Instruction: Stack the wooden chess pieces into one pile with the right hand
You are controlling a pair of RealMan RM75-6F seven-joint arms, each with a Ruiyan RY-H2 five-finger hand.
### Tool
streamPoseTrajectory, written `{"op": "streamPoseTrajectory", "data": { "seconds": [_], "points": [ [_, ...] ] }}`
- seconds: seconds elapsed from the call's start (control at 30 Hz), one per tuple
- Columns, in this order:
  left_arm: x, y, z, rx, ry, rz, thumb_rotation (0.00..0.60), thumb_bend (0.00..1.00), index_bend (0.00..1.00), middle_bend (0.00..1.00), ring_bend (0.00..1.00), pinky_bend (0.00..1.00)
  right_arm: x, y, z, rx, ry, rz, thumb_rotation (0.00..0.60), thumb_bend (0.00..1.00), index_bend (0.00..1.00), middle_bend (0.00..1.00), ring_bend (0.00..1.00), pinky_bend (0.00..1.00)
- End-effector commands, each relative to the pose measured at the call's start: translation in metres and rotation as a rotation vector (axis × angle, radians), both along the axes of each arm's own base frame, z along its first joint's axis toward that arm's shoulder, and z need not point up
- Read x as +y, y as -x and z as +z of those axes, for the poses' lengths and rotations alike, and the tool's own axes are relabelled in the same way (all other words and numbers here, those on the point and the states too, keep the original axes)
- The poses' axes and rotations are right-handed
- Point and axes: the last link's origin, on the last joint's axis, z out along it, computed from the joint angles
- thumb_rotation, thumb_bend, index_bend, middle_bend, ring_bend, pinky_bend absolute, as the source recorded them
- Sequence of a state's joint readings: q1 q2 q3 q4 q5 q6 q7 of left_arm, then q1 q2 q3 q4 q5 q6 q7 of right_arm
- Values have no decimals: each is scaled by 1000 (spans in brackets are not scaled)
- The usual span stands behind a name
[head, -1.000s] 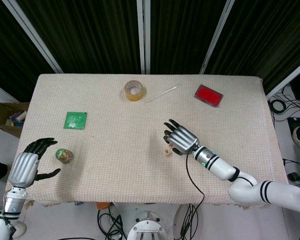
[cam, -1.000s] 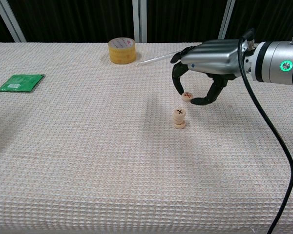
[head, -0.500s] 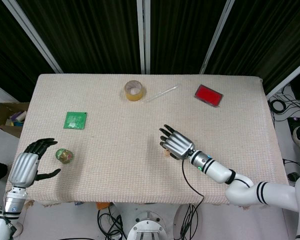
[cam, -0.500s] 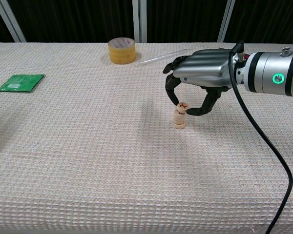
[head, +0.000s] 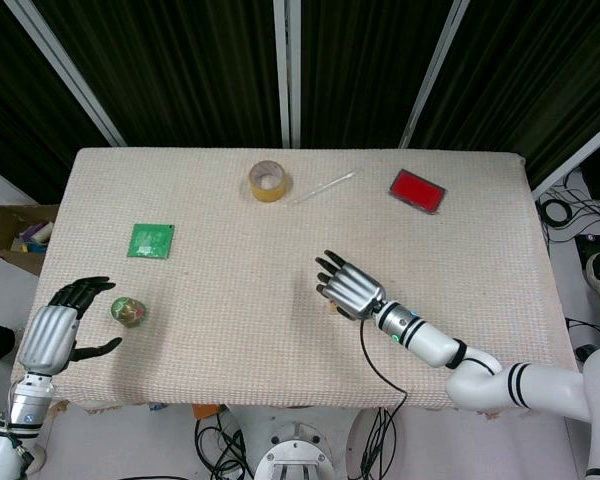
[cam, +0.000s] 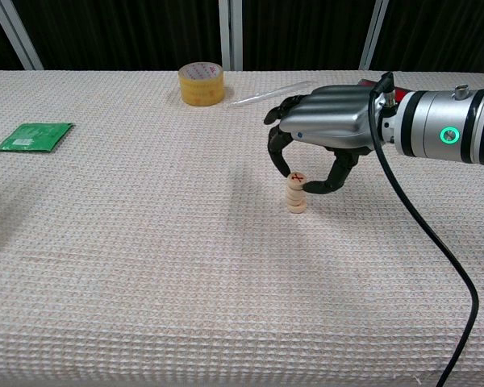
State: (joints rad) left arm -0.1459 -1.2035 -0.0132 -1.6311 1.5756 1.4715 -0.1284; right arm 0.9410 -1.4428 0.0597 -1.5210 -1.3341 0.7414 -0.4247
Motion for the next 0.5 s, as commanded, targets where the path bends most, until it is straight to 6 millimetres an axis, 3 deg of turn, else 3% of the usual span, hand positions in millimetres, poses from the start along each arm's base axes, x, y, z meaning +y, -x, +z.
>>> {"op": "streamPoseTrajectory", "data": {
  "seconds": [0.03,0.5],
  "points": [
    [0,0,0,0,1,-1,600,55,237,181,162,214,0,-1,-1,0,-2,1,600,340,470,296,38,90],
    [0,0,-1,-2,3,0,600,55,237,181,162,213,2,2,-1,7,-1,-2,600,328,434,294,37,89]
  ]
}}
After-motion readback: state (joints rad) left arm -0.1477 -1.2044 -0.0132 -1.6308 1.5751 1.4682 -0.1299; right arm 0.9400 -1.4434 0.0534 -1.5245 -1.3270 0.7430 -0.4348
